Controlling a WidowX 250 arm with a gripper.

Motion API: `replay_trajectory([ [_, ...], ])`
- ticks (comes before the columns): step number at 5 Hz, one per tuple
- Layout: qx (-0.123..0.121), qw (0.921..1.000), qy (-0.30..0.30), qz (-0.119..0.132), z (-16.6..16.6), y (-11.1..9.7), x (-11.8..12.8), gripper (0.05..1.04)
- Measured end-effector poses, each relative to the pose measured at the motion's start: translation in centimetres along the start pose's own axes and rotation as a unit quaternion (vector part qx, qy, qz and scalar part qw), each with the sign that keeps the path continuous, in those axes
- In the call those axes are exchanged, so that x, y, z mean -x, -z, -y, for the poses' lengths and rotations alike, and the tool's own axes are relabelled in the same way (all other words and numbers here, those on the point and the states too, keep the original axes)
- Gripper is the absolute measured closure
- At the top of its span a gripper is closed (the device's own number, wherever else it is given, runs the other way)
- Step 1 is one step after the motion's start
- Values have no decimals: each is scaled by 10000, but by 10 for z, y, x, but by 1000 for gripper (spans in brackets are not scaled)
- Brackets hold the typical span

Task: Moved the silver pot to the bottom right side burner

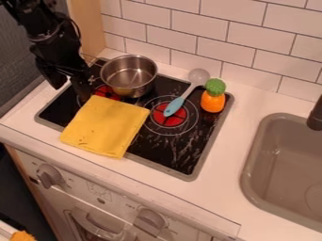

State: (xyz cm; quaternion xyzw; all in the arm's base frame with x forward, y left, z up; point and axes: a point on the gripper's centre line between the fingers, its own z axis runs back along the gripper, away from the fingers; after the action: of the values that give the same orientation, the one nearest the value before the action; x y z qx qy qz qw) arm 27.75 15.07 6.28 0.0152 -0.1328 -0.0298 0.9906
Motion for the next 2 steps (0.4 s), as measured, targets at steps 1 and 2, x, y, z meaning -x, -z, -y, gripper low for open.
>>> replay_trajectory([
  [1,134,9998,-34,-116,4,8,3,83],
  [2,522,9984,163,175,30,0,-29,83],
])
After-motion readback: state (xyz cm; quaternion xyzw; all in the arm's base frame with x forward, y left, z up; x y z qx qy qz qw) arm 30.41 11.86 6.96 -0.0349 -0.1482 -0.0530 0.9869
